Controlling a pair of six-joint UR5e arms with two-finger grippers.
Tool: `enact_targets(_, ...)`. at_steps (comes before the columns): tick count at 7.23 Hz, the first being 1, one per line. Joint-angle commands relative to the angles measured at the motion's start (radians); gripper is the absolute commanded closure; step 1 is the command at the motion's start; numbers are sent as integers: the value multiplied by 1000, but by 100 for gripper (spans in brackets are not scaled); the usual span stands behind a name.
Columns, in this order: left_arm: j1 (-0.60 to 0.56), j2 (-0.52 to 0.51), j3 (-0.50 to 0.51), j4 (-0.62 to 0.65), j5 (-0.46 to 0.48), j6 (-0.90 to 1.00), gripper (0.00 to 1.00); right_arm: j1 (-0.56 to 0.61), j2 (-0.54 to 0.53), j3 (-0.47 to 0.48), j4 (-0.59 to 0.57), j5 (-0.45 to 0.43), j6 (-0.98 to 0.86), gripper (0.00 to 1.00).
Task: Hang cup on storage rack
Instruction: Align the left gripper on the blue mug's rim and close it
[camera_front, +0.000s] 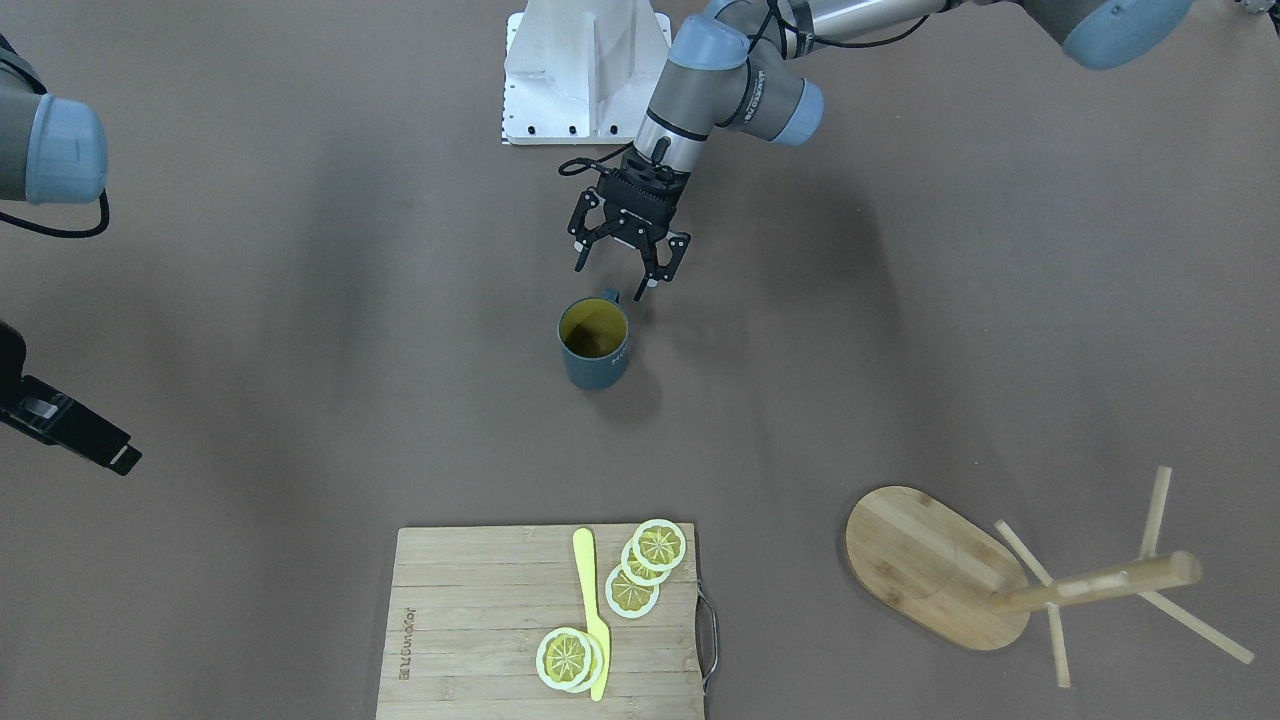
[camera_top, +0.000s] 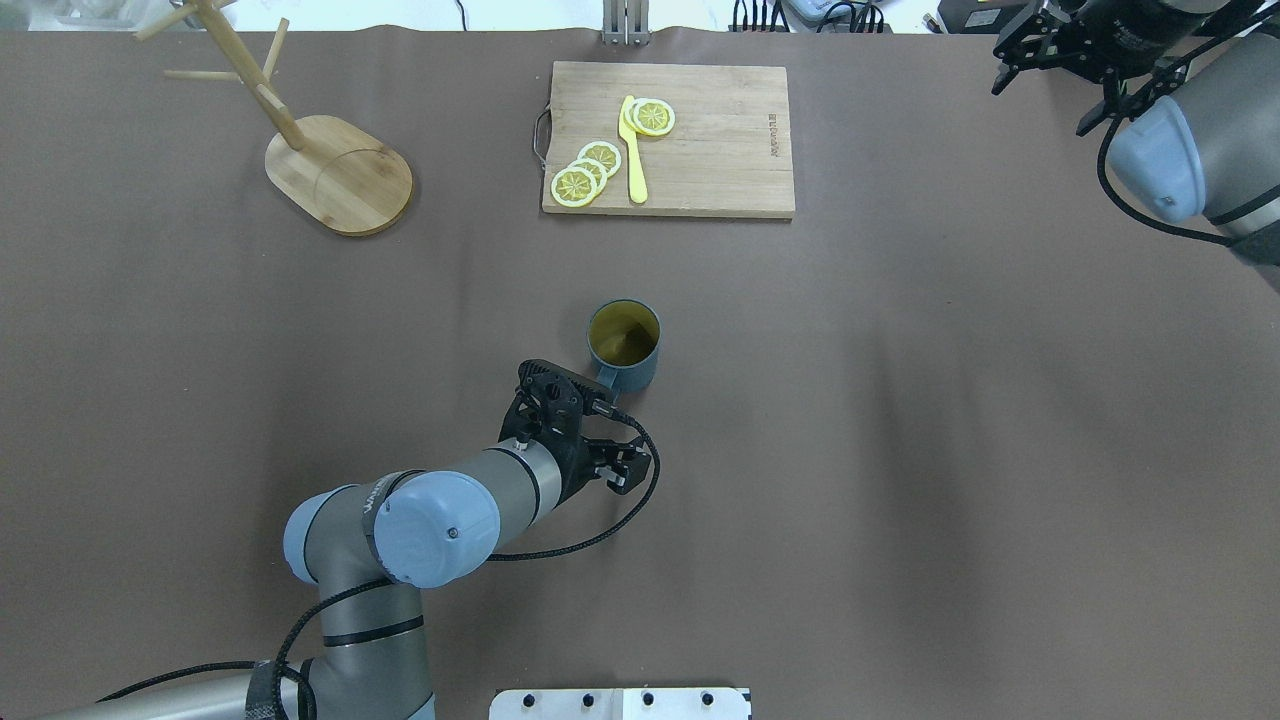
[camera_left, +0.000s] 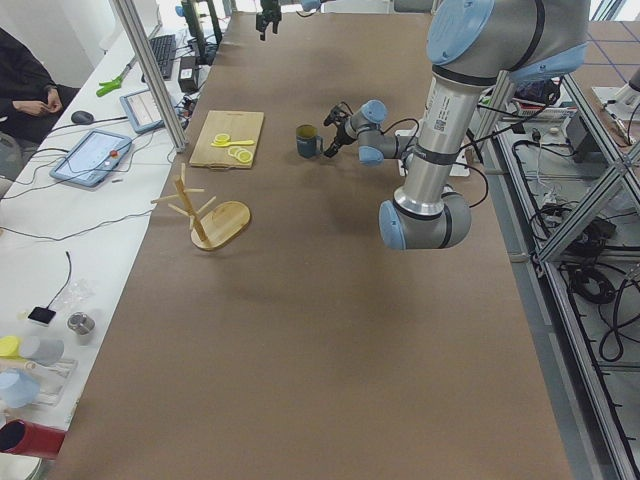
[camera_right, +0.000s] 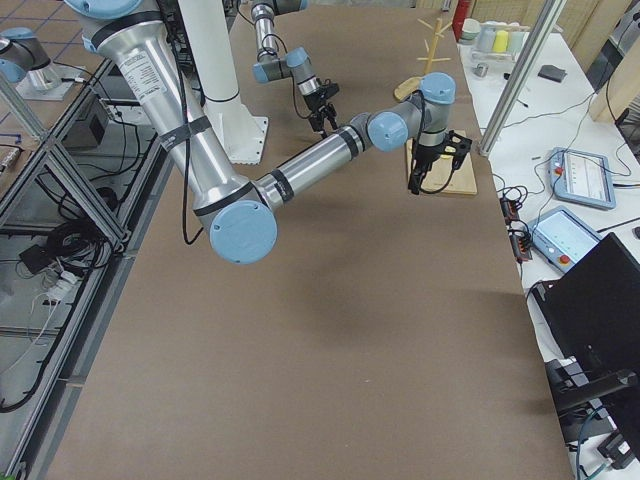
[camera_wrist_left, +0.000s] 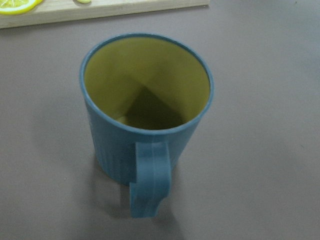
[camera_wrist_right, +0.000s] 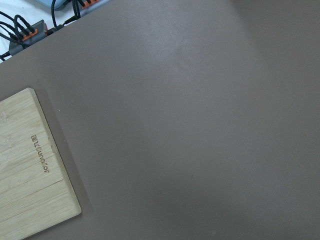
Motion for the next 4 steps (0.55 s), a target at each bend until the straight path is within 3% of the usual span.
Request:
enact_targets(1,0,-2,0,-1,0,2,20,0,0,1,0,0,-1,0)
enact_targets(4,-2,-10,0,-1,0,3,25,0,0,0,0,0,-1,0)
